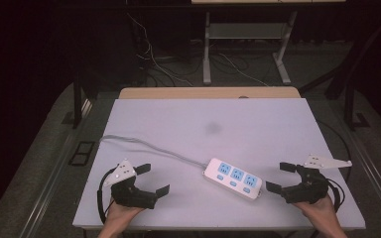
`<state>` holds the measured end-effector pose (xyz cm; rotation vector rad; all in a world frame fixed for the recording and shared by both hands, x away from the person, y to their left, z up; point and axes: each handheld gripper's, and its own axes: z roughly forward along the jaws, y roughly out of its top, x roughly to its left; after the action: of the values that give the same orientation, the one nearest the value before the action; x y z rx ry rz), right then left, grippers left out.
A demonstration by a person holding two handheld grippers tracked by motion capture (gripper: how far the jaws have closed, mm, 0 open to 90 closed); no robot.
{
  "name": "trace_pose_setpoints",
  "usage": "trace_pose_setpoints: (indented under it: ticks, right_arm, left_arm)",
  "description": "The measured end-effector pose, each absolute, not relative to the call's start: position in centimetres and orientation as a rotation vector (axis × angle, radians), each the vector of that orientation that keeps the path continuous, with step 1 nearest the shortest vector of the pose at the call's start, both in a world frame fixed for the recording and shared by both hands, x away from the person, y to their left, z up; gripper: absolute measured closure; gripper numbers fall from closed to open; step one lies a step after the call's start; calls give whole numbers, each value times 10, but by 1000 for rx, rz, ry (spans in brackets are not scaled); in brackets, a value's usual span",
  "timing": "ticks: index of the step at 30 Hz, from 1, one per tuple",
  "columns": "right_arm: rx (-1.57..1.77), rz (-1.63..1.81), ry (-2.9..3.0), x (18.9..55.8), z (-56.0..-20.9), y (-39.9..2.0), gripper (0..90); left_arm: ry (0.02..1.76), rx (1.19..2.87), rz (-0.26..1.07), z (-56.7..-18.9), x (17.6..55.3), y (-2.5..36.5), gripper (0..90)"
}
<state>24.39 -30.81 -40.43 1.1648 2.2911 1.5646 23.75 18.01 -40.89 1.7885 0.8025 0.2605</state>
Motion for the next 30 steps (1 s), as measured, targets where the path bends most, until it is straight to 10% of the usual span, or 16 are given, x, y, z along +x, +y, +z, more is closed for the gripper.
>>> trace_pose_setpoints:
  ticks: [30]
  right_arm:
    - [1187, 1488, 2332, 243, -403, -309, 8]
  left_arm:
    - [819, 1787, 261, -412, 242, 183, 0]
